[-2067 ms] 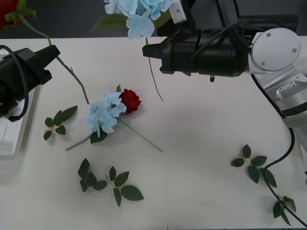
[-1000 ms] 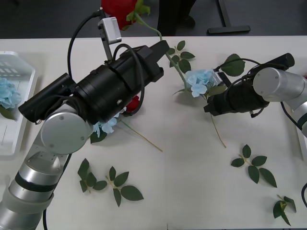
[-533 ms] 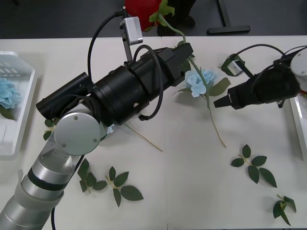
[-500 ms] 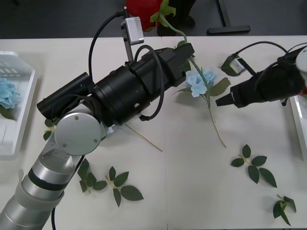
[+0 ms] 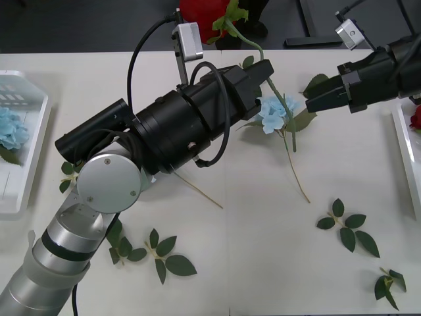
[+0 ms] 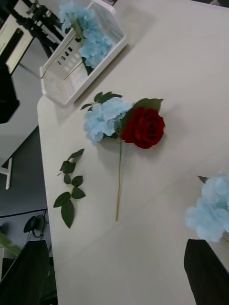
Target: Place the red flowers into the right box and the blue flowers into the left box. If a person shows an open palm, hand one flower to the person first, then continue sorting.
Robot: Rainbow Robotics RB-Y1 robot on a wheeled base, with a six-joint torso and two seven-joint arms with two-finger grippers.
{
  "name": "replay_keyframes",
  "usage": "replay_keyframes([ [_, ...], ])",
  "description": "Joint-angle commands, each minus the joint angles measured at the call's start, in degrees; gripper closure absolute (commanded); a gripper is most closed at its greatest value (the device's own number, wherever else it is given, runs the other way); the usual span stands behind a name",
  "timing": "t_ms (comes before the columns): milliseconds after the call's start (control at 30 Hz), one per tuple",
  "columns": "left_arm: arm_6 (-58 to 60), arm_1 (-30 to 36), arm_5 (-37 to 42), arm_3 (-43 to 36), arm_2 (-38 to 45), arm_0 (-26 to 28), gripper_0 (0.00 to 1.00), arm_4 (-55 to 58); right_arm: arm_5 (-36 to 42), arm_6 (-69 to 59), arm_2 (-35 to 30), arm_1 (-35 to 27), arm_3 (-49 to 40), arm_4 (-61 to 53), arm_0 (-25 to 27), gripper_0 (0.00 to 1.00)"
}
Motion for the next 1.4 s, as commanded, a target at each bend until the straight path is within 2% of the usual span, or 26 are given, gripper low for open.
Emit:
replay_keyframes([
  [33, 2.77, -1.48, -0.82, -0.66, -0.95, -2.34, 1.0, 0.56, -0.19, 1.31, -1.15, -1.9, -4.96, -4.02, -2.61, 0.18],
  [567, 2.77, -1.48, -0.82, -0.66, -0.95, -2.34, 1.0, 0.56, -0.19, 0.7, 0.87, 0.65, -11.2, -6.31, -2.26, 0.18],
  [833, 2.77, -1.48, -0.82, -0.66, -0.95, -2.34, 1.0, 0.56, -3.45, 0.26, 0.96, 2.32, -17.09, -3.59, 1.26, 0.19],
  [900, 2.77, -1.48, -0.82, -0.66, -0.95, -2.34, 1.0, 0.56, -3.62, 0.17, 0.96, 3.11, -17.09, -1.56, 1.26, 0.28],
  [967, 2.77, -1.48, -0.82, -0.66, -0.95, -2.34, 1.0, 0.56, -3.8, -0.27, 1.05, 3.73, -17.09, 0.63, 1.26, 0.43],
  [1100, 2.77, -1.48, -0.82, -0.66, -0.95, -2.34, 1.0, 0.56, -3.36, -0.88, 1.66, 3.55, -17.53, 4.5, 1.26, 0.59],
  [1167, 2.77, -1.48, -0.82, -0.66, -0.95, -2.34, 1.0, 0.56, -3.01, -1.41, 2.89, 3.11, -17.79, 5.99, 1.26, 0.85],
  [1233, 2.77, -1.48, -0.82, -0.66, -0.95, -2.34, 1.0, 0.56, -3.27, -2.03, 4.12, 2.41, -17.88, 5.99, 1.26, 1.0],
  [1400, 2.77, -1.48, -0.82, -0.66, -0.95, -2.34, 1.0, 0.56, -3.62, -5.54, 5.36, 1.36, -19.29, 7.58, 1.26, 1.0],
])
